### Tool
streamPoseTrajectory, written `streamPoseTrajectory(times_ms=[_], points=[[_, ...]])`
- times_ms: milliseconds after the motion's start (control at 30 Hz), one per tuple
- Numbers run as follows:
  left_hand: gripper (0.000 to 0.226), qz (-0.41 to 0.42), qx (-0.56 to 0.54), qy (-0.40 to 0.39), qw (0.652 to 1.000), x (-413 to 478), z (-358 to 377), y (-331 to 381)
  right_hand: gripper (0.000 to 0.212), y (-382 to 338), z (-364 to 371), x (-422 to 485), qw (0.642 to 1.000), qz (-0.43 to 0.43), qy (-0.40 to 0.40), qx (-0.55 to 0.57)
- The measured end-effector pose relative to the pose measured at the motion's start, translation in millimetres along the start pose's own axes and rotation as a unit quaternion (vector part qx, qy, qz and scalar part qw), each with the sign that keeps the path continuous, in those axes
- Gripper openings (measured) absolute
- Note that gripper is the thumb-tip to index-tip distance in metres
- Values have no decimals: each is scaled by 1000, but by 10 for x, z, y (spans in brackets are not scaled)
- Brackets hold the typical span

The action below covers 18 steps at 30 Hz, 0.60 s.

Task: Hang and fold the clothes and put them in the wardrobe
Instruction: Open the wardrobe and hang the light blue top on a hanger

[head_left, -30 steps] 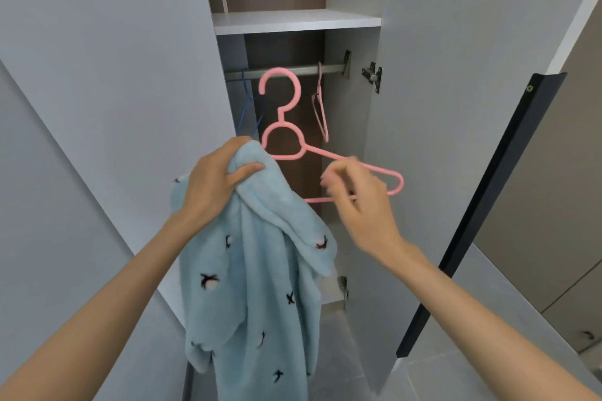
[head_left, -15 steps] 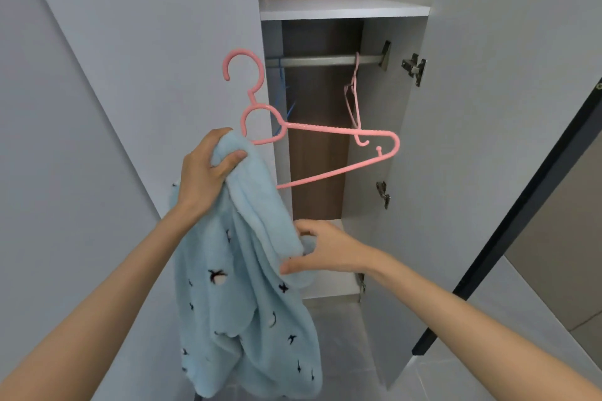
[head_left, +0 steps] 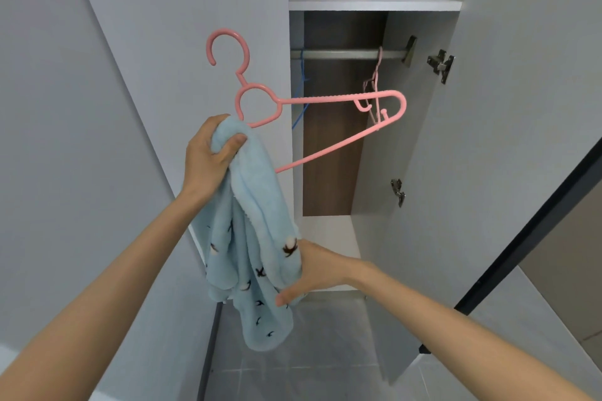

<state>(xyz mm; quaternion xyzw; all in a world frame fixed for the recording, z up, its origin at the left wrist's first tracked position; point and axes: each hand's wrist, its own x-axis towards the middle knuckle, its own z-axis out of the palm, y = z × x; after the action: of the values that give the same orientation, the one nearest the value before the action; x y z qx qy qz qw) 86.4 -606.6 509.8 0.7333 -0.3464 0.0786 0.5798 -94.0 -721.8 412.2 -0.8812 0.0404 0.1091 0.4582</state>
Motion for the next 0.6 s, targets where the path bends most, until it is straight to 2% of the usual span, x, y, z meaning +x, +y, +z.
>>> streamPoseTrajectory(times_ms=[67,267,333,433,500,600], points=[[33,-2,-9,4,1000,15,5,10,74,30,58,55,1000,16,-11,-23],[30,-9,-1,0,1000,46,-73,-106,118,235,-46,61,973,54,-14,-225],[27,-12,12,-12,1000,15,-115,-233,113,279,-265,-29,946,71,-5,-315],[23,-14,32,-52,998,-83,-130,-406,89,377,-588,-149,861,88,35,-499],[23,-23,35,-76,996,-148,-124,-512,77,466,-719,-199,819,98,60,-562],[30,-25,35,-126,991,-217,-150,-650,68,536,-848,-318,817,96,94,-561]])
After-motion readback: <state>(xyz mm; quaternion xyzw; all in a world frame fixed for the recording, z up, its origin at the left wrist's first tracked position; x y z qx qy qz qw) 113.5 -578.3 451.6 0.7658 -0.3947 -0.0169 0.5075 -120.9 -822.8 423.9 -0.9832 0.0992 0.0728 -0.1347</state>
